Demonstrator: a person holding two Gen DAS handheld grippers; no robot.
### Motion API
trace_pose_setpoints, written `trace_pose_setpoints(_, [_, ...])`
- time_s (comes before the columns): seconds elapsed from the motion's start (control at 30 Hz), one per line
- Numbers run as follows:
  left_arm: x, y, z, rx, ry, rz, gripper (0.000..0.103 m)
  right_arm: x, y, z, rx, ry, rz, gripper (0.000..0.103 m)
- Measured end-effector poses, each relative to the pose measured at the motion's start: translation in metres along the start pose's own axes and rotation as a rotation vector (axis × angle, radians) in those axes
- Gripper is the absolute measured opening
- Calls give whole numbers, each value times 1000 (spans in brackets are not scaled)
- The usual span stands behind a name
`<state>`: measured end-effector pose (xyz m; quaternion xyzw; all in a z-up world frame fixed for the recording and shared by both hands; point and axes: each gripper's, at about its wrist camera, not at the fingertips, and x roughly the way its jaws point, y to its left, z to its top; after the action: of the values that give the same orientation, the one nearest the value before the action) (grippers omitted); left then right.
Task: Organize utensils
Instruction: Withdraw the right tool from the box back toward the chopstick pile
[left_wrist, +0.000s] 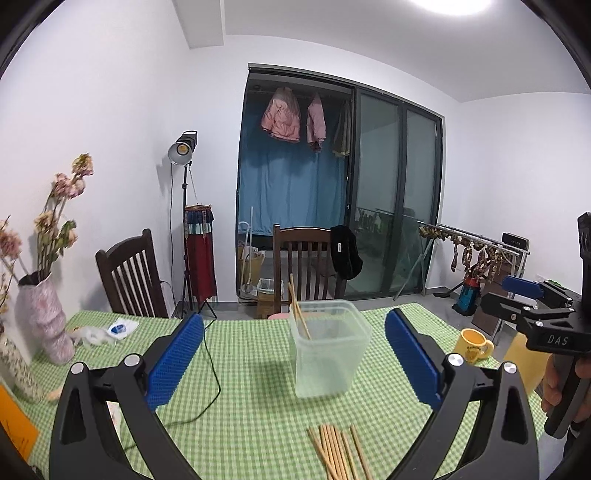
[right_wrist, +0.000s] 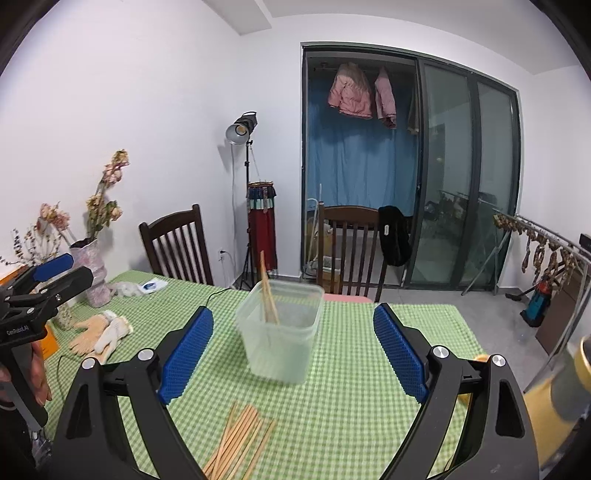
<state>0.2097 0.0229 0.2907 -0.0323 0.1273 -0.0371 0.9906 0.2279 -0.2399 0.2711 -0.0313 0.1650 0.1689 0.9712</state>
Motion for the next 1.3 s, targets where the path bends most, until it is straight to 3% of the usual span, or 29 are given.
trace_pose_setpoints(0.33, [-63, 14, -60, -20, 14, 11, 95, -57, 26, -50, -5, -38, 18, 87])
trace_pose_setpoints(0.63, [-95, 13, -90, -18, 0, 16, 95, -83, 33, -74, -8, -60, 16, 87])
trace_pose_setpoints(0.9, [-84, 9, -129, -21, 70, 20, 95, -60, 38, -119, 8, 4, -25, 87])
trace_pose_setpoints(1.3, [-42, 12, -227, -35, 294, 45, 96, -24, 53, -205, 15, 179, -68, 87])
